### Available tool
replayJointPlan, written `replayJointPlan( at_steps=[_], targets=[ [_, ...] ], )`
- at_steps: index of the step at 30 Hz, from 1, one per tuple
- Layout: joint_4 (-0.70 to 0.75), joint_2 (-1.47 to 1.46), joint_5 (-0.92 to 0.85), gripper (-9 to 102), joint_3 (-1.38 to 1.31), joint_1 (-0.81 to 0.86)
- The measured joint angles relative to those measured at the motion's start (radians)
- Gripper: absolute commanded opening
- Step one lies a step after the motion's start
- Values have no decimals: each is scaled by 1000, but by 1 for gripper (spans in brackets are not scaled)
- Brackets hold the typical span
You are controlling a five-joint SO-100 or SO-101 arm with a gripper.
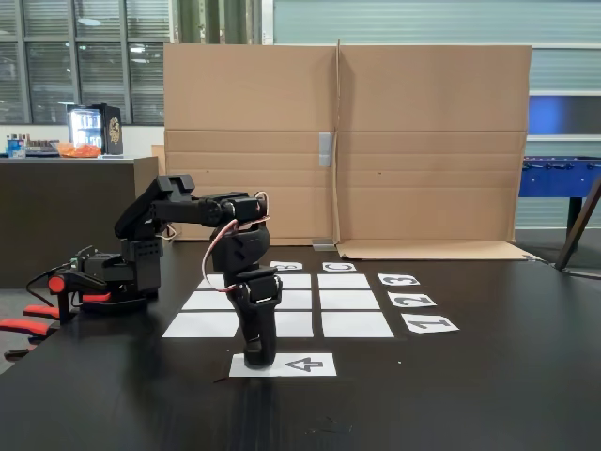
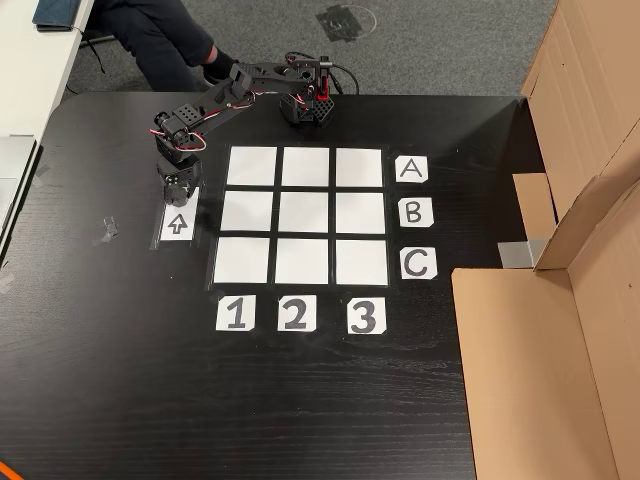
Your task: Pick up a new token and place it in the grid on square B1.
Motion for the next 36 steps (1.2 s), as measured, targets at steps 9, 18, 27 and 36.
replayJointPlan(
  at_steps=[9,18,27,36],
  targets=[
    [32,-2,9,11,-15,0],
    [124,87,15,11,-15,0],
    [232,227,15,11,-15,15],
    [241,394,15,10,92,6]
  ],
)
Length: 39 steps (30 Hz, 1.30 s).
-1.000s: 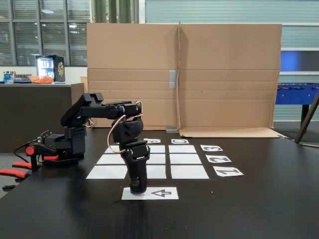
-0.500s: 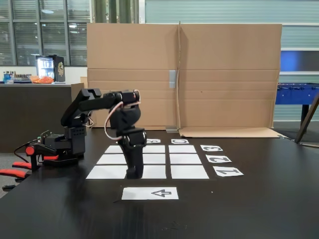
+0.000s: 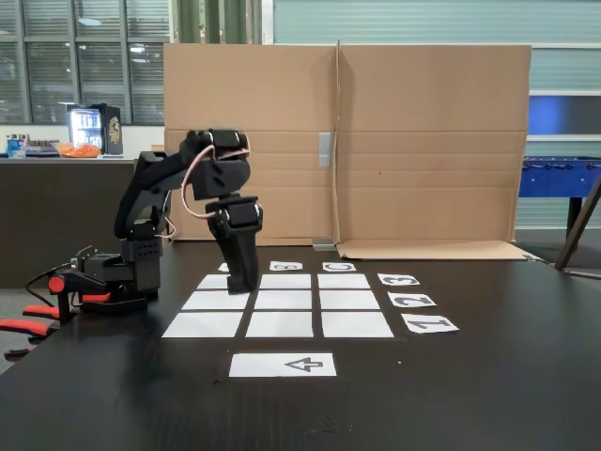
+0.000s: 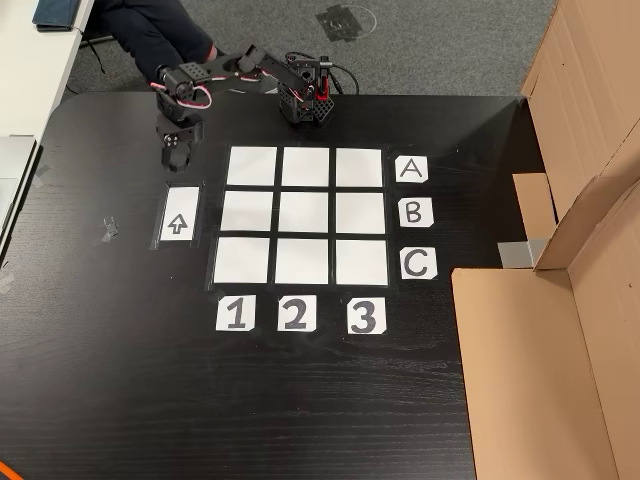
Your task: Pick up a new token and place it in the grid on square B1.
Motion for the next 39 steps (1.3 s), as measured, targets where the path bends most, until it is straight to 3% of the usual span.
replayJointPlan(
  at_steps=[10,22,39],
  targets=[
    [-2,184,9,10,158,-137],
    [0,428,21,10,526,-333],
    [-66,241,21,10,604,-337]
  ],
)
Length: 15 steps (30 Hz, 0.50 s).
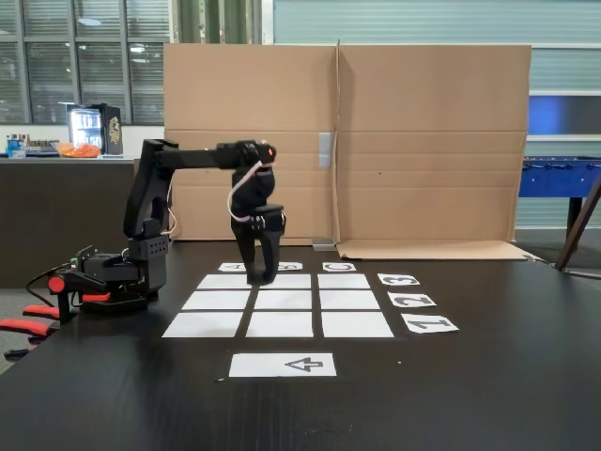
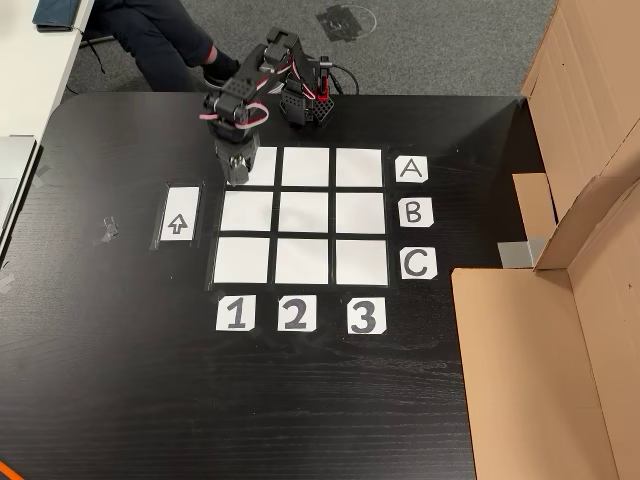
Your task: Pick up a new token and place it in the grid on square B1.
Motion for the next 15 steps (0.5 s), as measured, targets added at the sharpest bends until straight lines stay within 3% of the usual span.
replayJointPlan(
  at_steps=[15],
  targets=[
    [-38,-199,0,10,-28,2]
  ],
)
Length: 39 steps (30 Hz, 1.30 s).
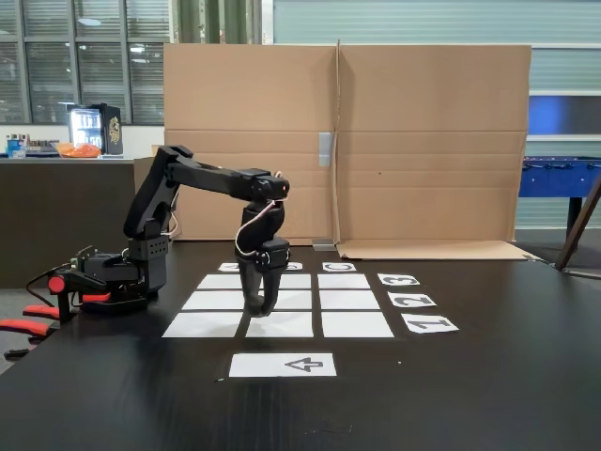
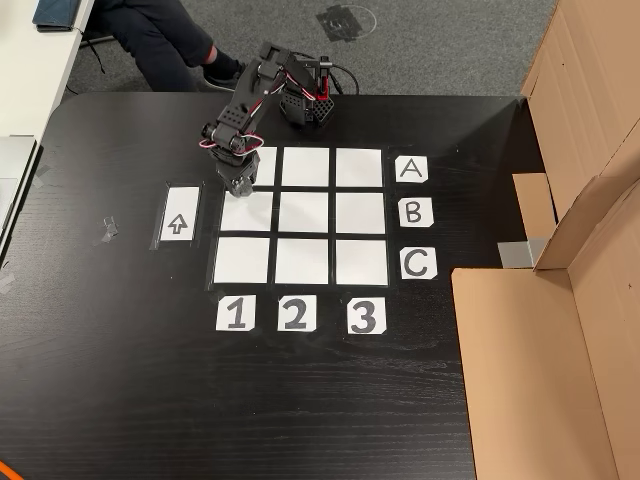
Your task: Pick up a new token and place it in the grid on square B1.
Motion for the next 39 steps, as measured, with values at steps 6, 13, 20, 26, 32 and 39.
replayJointPlan(
  at_steps=[6,13,20,26,32,39],
  targets=[
    [-2,-40,0,10,-51,0],
    [-2,-86,0,10,-115,0],
    [-2,-133,0,10,-173,-6],
    [-2,-156,0,10,-213,-15],
    [-2,-172,0,10,-215,-46],
    [-12,-186,0,11,-219,-55]
  ],
)
